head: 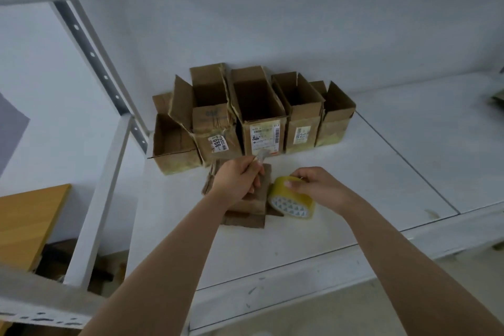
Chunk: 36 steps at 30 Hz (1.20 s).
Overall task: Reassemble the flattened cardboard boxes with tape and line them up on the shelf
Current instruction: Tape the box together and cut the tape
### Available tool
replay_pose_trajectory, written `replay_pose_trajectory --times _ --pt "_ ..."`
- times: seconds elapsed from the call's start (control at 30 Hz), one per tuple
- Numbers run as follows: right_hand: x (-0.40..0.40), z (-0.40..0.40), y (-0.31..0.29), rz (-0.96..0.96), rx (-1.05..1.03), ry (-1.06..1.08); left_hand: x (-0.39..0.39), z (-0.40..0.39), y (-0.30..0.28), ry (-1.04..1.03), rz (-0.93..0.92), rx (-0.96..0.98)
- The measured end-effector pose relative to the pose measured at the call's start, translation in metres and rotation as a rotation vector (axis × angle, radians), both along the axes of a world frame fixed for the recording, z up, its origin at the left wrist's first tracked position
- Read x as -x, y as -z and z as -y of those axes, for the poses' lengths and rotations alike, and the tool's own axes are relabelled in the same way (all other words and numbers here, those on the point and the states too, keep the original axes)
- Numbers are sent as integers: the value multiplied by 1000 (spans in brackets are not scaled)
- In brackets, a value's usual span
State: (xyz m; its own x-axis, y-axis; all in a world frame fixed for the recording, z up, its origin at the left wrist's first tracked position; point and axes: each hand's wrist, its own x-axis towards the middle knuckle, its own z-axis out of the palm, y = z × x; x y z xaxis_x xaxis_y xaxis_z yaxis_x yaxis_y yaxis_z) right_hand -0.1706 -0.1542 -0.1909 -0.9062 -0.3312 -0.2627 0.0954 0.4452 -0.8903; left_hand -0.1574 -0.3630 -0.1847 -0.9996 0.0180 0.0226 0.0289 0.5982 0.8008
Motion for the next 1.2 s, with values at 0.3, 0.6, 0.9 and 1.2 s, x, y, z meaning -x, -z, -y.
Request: replay_pose_trajectory --times 0.3,0.6,0.9,1.2 --pt "27 -6 0 -25 -269 33 18 0 3 38 60 6" --pt "24 -11 7 -109 -405 -1 18 -7 -24 327 189 471" --pt "12 -8 14 -158 -386 146 27 -58 -26 290 262 1111" --pt "4 -12 20 -164 -378 221 10 -20 -17 43 126 455"
